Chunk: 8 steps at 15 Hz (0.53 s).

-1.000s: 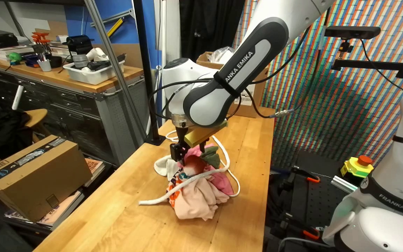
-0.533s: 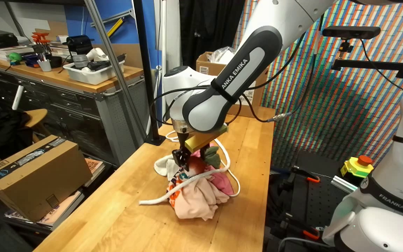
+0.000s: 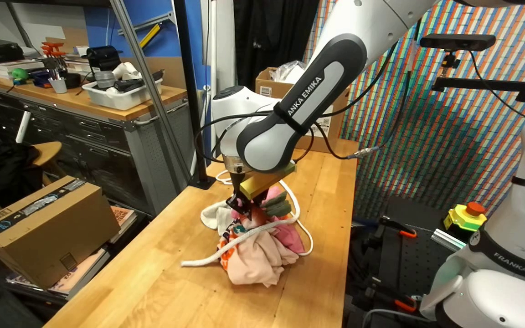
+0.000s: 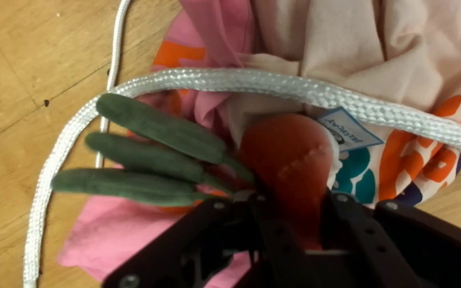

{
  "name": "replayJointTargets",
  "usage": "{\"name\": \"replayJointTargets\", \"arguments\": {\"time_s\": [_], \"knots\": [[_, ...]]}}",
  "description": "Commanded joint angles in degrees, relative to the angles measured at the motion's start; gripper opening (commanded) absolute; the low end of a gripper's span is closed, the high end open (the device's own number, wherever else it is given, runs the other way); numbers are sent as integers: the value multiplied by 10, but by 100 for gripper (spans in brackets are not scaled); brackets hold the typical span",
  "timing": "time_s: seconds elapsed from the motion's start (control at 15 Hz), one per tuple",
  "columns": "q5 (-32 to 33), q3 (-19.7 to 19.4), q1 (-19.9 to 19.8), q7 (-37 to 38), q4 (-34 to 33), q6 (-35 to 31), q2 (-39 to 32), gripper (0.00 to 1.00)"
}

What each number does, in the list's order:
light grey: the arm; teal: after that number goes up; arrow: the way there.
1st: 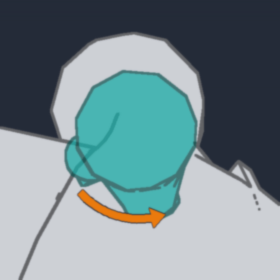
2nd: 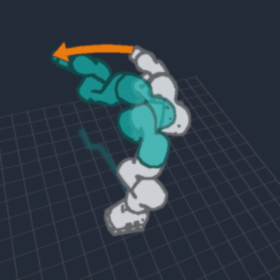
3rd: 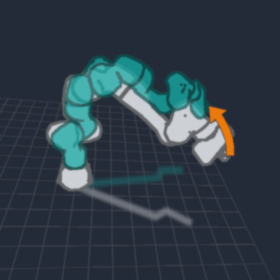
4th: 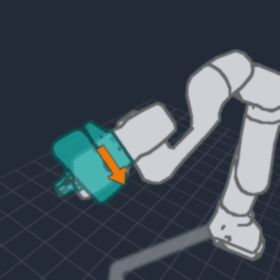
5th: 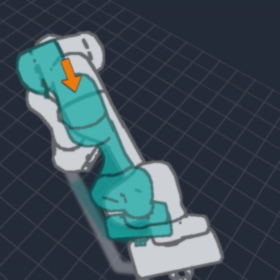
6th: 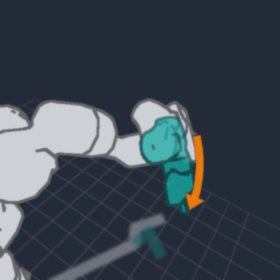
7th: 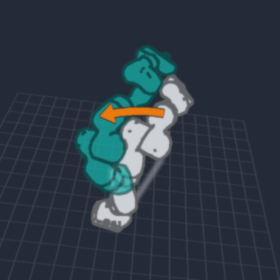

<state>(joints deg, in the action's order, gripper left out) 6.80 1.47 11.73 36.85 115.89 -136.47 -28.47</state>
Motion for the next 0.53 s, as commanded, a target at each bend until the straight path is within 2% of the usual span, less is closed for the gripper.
{"name": "replayJointTargets", "arguments": {"time_s": [0.0,0.07,0.47], "knots": [[-6,-13,16,9,-5,15,12,6],[-3,-15,17,12,-3,13,18,8],[14,-31,23,38,-18,38,74,8]]}}
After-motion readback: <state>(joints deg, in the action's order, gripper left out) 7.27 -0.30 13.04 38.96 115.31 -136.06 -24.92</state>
